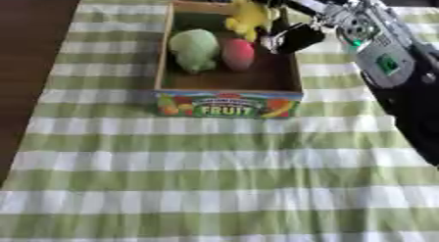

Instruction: Pick up objects on the table and place them in the box.

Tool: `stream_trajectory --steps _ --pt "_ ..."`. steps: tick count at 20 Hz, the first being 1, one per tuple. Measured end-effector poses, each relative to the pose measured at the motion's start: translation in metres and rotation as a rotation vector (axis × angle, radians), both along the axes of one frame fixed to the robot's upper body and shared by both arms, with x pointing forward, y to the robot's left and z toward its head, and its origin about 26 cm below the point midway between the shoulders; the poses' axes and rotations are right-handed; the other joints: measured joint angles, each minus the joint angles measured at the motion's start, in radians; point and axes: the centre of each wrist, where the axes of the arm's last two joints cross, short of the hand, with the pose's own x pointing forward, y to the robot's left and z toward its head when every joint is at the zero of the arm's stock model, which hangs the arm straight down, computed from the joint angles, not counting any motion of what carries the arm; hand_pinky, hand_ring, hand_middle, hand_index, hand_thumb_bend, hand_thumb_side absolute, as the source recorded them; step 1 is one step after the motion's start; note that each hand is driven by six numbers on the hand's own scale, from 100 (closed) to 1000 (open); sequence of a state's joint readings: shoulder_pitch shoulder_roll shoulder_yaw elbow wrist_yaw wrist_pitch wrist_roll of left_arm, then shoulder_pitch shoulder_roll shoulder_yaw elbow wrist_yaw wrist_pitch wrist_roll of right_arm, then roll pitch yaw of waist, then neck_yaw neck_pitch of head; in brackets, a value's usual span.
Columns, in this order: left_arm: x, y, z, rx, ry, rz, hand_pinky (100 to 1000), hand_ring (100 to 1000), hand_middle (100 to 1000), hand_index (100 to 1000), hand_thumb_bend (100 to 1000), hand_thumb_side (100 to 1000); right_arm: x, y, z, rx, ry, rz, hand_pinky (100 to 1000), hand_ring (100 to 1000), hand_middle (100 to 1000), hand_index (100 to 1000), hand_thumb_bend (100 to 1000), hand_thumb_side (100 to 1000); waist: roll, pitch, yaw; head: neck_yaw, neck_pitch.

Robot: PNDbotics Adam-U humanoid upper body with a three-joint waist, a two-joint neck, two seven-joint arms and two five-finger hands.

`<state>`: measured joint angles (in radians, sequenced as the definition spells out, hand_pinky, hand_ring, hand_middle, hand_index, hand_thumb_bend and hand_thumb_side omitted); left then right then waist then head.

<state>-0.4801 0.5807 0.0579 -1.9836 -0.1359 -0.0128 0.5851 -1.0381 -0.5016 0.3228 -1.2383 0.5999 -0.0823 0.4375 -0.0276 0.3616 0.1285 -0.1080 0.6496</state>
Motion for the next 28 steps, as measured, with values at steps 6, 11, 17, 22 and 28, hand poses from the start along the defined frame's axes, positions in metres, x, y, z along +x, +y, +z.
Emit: stream_trajectory --steps 6,11,17,22,28 --pt "0.000 -0.001 0.002 0.002 -0.005 -0.005 533 789 791 939 100 896 0.014 -0.004 -0.010 -0.068 0.092 0.000 801 716 490 638 100 288 -0.008 0.002 0.003 0.001 0.009" --pt "0.000 -0.002 0.002 0.004 -0.005 -0.012 533 789 791 938 100 899 0.019 -0.006 -0.010 -0.125 0.125 0.009 810 747 563 690 100 268 -0.012 0.003 0.004 0.002 0.014" --pt "0.000 -0.002 0.002 0.004 -0.004 -0.012 532 790 791 938 100 895 0.021 -0.004 0.000 -0.201 0.135 0.038 846 822 735 776 100 438 -0.014 0.003 0.002 0.004 0.018" --pt "0.000 -0.002 0.002 0.004 -0.004 -0.012 533 790 791 938 100 894 0.021 -0.004 0.008 -0.258 0.130 0.044 892 920 866 943 115 800 -0.017 0.003 0.001 0.005 0.018" --pt "0.000 -0.002 0.002 0.004 -0.001 -0.011 533 790 791 938 100 894 0.020 -0.005 0.013 -0.259 0.107 0.042 903 926 888 962 164 822 -0.016 0.002 -0.004 0.006 0.019"
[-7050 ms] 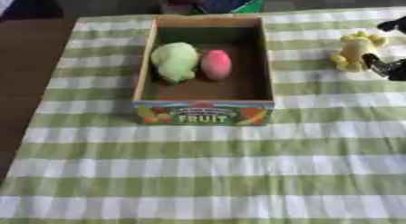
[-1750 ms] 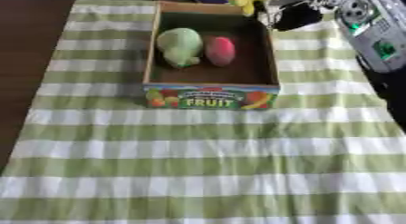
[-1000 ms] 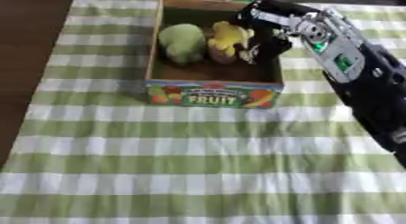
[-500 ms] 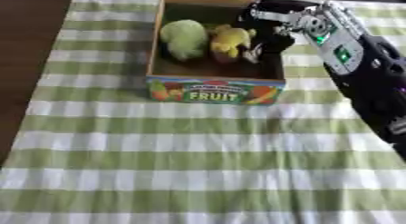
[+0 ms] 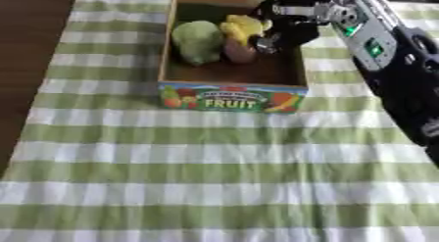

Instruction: Pick up objects on the table and place them in the box.

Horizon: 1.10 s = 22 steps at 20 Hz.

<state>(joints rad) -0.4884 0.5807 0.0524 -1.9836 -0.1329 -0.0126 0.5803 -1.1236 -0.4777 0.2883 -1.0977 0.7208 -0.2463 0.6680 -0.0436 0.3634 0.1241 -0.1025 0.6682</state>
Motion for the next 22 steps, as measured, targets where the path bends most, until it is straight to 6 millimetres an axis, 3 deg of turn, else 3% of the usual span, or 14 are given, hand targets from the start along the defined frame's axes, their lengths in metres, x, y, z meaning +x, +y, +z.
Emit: stream_trajectory --steps 10,18,20,22 --pt "0.000 0.001 -0.003 -0.003 0.010 0.006 534 791 790 938 100 894 -0.012 -0.003 0.014 0.068 -0.089 0.018 904 925 883 962 214 801 0.004 -0.012 -0.008 0.016 0.000" --pt "0.000 0.001 -0.003 -0.003 0.012 0.007 534 790 790 938 100 890 -0.015 -0.005 0.014 0.087 -0.093 0.019 906 922 879 961 207 805 0.005 -0.013 -0.009 0.020 -0.002" --pt "0.000 0.001 -0.004 -0.003 0.012 0.007 534 790 790 938 100 891 -0.018 -0.007 0.015 0.113 -0.104 0.029 908 915 873 949 127 870 0.006 -0.013 -0.010 0.020 -0.002" --pt "0.000 0.002 -0.004 -0.003 0.013 0.008 534 790 790 938 100 891 -0.026 -0.011 0.018 0.174 -0.145 0.054 900 904 858 926 100 855 0.006 -0.013 -0.012 0.020 -0.002"
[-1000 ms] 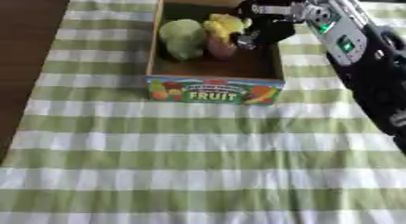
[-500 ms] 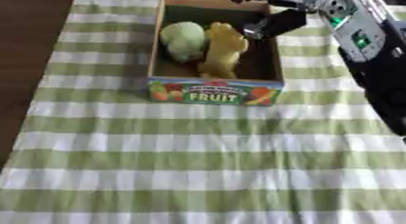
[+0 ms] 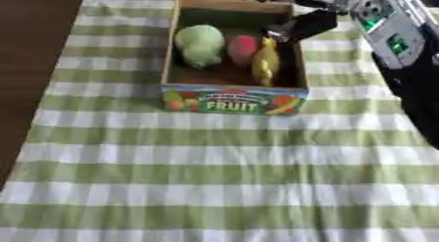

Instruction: Pick up objects on the table and place them in the box.

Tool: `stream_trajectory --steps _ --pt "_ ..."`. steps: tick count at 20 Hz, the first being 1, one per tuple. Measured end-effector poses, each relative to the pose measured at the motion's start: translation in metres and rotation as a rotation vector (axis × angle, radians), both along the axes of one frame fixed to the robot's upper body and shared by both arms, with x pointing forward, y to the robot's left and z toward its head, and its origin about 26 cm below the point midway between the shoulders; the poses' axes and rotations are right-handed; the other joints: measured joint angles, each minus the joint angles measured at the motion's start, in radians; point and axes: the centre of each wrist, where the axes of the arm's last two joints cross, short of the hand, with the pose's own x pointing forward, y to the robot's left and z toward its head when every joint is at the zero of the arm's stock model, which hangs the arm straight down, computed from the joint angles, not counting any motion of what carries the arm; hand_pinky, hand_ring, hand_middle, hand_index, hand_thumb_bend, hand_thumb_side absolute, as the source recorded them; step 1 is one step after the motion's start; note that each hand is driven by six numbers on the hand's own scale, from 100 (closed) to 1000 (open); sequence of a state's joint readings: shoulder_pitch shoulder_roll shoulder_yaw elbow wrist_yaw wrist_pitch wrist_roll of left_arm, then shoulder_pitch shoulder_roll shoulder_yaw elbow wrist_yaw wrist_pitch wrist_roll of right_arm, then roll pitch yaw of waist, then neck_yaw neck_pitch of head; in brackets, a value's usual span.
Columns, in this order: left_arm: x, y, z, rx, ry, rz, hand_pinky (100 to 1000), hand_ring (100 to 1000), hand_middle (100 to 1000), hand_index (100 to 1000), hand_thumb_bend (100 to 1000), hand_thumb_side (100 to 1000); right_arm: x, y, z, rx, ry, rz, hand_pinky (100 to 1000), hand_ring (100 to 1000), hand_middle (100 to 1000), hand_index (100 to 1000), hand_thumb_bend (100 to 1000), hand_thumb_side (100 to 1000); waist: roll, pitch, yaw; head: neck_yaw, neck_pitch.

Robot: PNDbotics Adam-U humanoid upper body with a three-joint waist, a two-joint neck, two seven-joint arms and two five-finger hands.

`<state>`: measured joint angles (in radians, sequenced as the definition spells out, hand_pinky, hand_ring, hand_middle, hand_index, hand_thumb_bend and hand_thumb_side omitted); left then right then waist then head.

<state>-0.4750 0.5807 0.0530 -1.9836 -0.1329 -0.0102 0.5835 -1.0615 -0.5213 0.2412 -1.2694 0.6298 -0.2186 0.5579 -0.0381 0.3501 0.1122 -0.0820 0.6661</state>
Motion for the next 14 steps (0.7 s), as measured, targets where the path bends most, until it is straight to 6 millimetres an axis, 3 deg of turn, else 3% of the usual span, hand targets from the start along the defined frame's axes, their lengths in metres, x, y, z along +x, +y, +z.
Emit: stream_trajectory --steps 4,7,11,14 --pt "0.000 0.001 -0.001 -0.004 0.002 0.005 534 790 788 937 100 890 -0.037 -0.020 0.000 0.172 -0.184 0.054 860 862 804 885 100 662 0.000 0.000 -0.001 0.006 -0.004" --pt "0.000 0.002 -0.002 -0.008 0.003 0.011 533 789 788 937 100 890 -0.073 -0.035 -0.006 0.306 -0.323 0.065 852 852 796 874 100 630 0.003 0.001 -0.003 0.020 -0.007" --pt "0.000 0.002 -0.002 -0.009 0.004 0.012 533 790 789 937 100 892 -0.109 -0.051 -0.020 0.393 -0.436 0.026 860 847 789 856 100 619 0.009 0.004 -0.008 0.033 -0.010" --pt "-0.001 0.003 -0.003 -0.009 0.007 0.014 533 790 789 937 100 891 -0.128 -0.055 -0.037 0.413 -0.487 -0.012 865 865 810 871 100 763 0.016 0.009 -0.010 0.037 -0.016"
